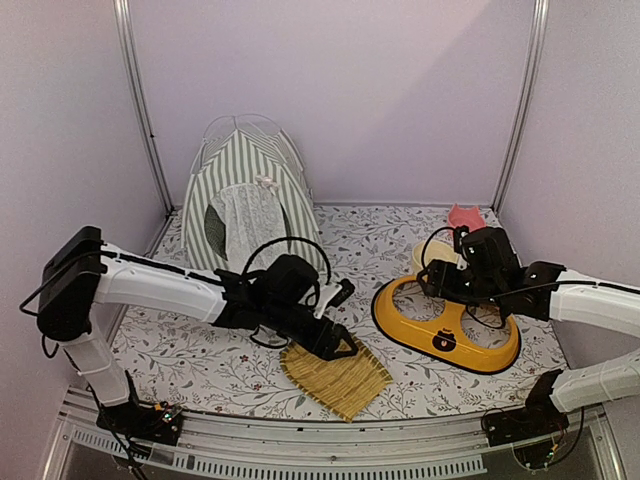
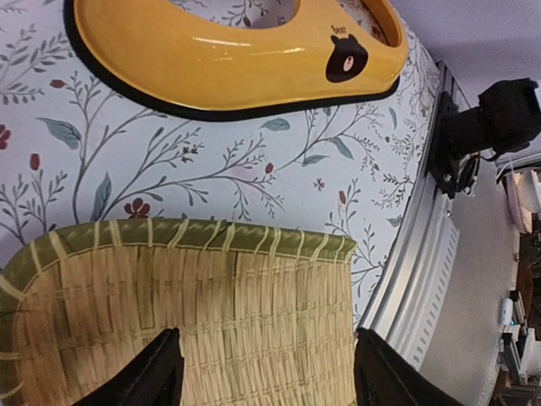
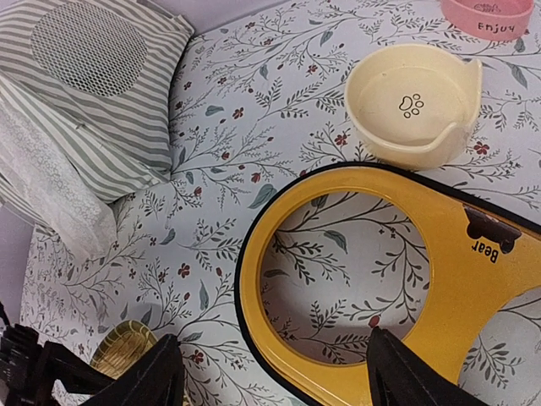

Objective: Set up the pet tent

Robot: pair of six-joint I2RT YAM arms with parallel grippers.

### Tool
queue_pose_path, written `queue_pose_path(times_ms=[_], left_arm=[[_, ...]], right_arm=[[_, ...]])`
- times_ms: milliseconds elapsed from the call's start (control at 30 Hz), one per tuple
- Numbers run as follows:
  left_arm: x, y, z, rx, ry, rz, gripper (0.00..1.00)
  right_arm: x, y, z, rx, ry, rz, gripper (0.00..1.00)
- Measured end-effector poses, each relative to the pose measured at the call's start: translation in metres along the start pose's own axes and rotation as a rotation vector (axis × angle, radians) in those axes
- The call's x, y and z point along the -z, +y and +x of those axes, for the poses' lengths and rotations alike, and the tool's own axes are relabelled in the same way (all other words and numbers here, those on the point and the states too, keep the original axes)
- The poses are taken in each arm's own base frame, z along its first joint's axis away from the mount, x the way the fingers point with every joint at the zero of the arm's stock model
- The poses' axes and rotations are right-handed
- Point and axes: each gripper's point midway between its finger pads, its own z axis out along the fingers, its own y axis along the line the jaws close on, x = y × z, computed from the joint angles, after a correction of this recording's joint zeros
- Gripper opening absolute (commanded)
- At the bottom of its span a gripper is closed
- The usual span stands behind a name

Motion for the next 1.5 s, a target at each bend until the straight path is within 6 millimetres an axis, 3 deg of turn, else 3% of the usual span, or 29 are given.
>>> queue_pose_path(times_ms=[100,233,367,600,800,1000,1300,1433,1500], left_arm=[[-0.030,-0.003,0.014,0.027,0.059,0.012,0.68],[-0.045,0.006,0.029,0.068,0.101,-0.009,0.68],[-0.046,0.011,0.030,0.092,0.090,-0.032,0.68],[-0.045,0.016,0.033,0.111,0.078,-0.046,0.69],[-0.038,0.012,0.027,0.106,0.055,-0.041,0.69],[-0.022,0.000,0.007,0.086,-0.012,-0.025,0.69],[0.004,-0.006,-0.016,0.069,-0.103,-0.036,0.69],[0.014,0.002,-0.019,0.075,-0.129,-0.058,0.68],[0.021,0.007,-0.022,0.080,-0.148,-0.072,0.68]], right_arm=[[0.000,-0.001,0.001,0.001,0.005,0.003,0.99],[0.000,-0.003,0.003,0.004,0.012,0.011,0.99],[-0.003,-0.016,0.002,-0.011,0.021,0.054,0.99],[-0.010,-0.075,-0.007,-0.107,0.014,0.206,0.99],[-0.027,-0.098,0.021,-0.115,0.111,0.284,0.99],[-0.040,-0.115,0.047,-0.125,0.192,0.351,0.99],[-0.063,-0.117,0.065,-0.130,0.258,0.361,0.99],[-0.076,-0.106,0.070,-0.084,0.294,0.359,0.90],[-0.084,-0.088,0.072,-0.041,0.311,0.336,0.88]])
